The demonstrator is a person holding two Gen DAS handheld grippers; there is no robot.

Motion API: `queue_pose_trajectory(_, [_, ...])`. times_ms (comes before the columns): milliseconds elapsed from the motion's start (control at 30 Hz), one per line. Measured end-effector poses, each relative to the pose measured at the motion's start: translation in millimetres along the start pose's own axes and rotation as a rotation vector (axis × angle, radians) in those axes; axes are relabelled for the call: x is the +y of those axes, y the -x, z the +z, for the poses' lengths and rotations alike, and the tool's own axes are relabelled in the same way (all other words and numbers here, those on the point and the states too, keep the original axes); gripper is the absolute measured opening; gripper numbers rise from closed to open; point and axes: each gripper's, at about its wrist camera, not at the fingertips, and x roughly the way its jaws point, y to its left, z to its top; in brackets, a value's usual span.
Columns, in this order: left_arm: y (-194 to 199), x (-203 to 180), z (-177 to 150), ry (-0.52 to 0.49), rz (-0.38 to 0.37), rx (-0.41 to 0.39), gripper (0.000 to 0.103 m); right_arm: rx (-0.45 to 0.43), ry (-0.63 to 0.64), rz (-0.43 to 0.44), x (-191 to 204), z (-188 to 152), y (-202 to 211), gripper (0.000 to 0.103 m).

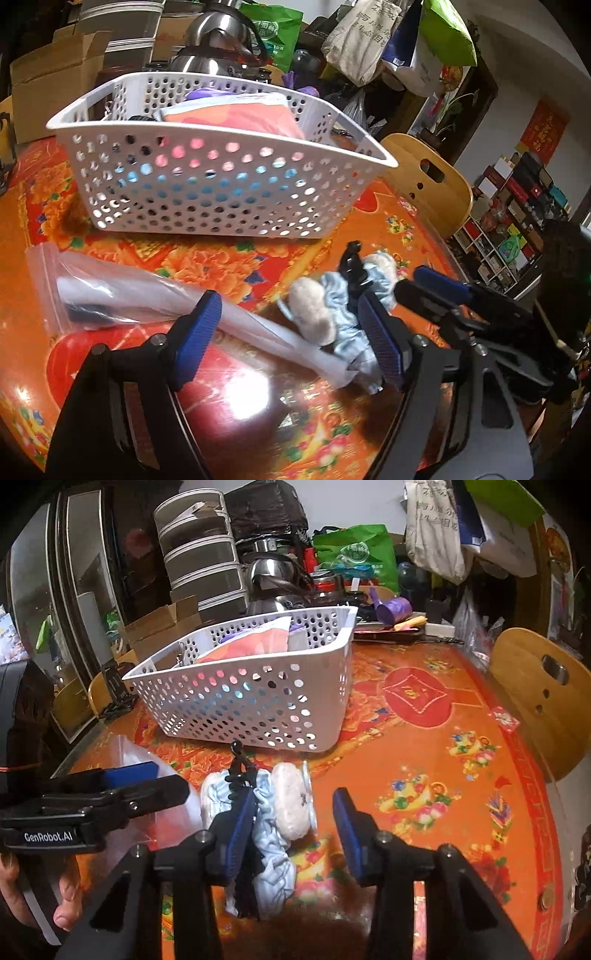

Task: Organize soft objects
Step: 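Move both grippers to the white-and-blue fluffy item and grasp it, then carry the fluffy item with both grippers into the basket and release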

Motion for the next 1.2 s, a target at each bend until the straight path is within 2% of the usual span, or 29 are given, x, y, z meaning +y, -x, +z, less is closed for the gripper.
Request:
queue_pose_trajectory(33, [1,-2,1,0.006,0.002,0.007,0.064,0.004,0.001,0.006,-1,1,-2,0.044])
queue_pose_trajectory(100, [10,-6,5,0.018,-0.033,0.005,0.064,-0.002,-0.004,0.016,-3,0,0,0.044])
queue_pose_trajectory(167, [24,-13,10,-0.015,-0.003,-0.039,0.064,-0.014,0.000,0.020,-4,0,4,0.044])
queue_pose_trajectory(300, [27,-19,17,-0.012,0.003,-0.038,0.064,-0.022,0.002,0.022,-4,1,8,0.044])
queue_pose_trajectory(333, [25,-23,17,-0.030,0.030,-0.045,0.064,-0.022,0.005,0.021,-4,2,8,0.044])
queue_pose_trajectory(400, [11,-24,18,-0.034,0.059,-0.010,0.064,-0.014,0.010,0.018,-4,3,5,0.044])
queue_pose_trajectory(600, [-26,-12,7,-0.015,0.079,0.065,0.060,0.041,0.028,0.027,-3,2,-12,0.044])
queue_pose_trajectory(700, [-33,-12,2,-0.019,0.081,0.070,0.059,0.068,0.038,0.034,-2,-1,-23,0.043])
queue_pose_trajectory(767, [-37,-13,2,-0.032,0.077,0.073,0.052,0.080,0.040,0.049,-1,-3,-27,0.031])
queue_pose_trajectory(800, [-39,-14,1,-0.038,0.067,0.078,0.050,0.080,0.040,0.056,-1,-4,-28,0.029])
queue_pose_trajectory(867, [-42,-14,-2,-0.041,0.043,0.083,0.041,0.083,0.056,0.046,2,-5,-29,0.028])
queue_pose_trajectory(1067, [-45,-24,-3,-0.088,0.029,0.076,0.031,0.081,0.064,0.028,5,-7,-29,0.023])
queue_pose_trajectory(1200, [-38,-34,0,-0.123,0.011,0.047,0.027,0.043,0.084,-0.015,13,-7,-18,0.022])
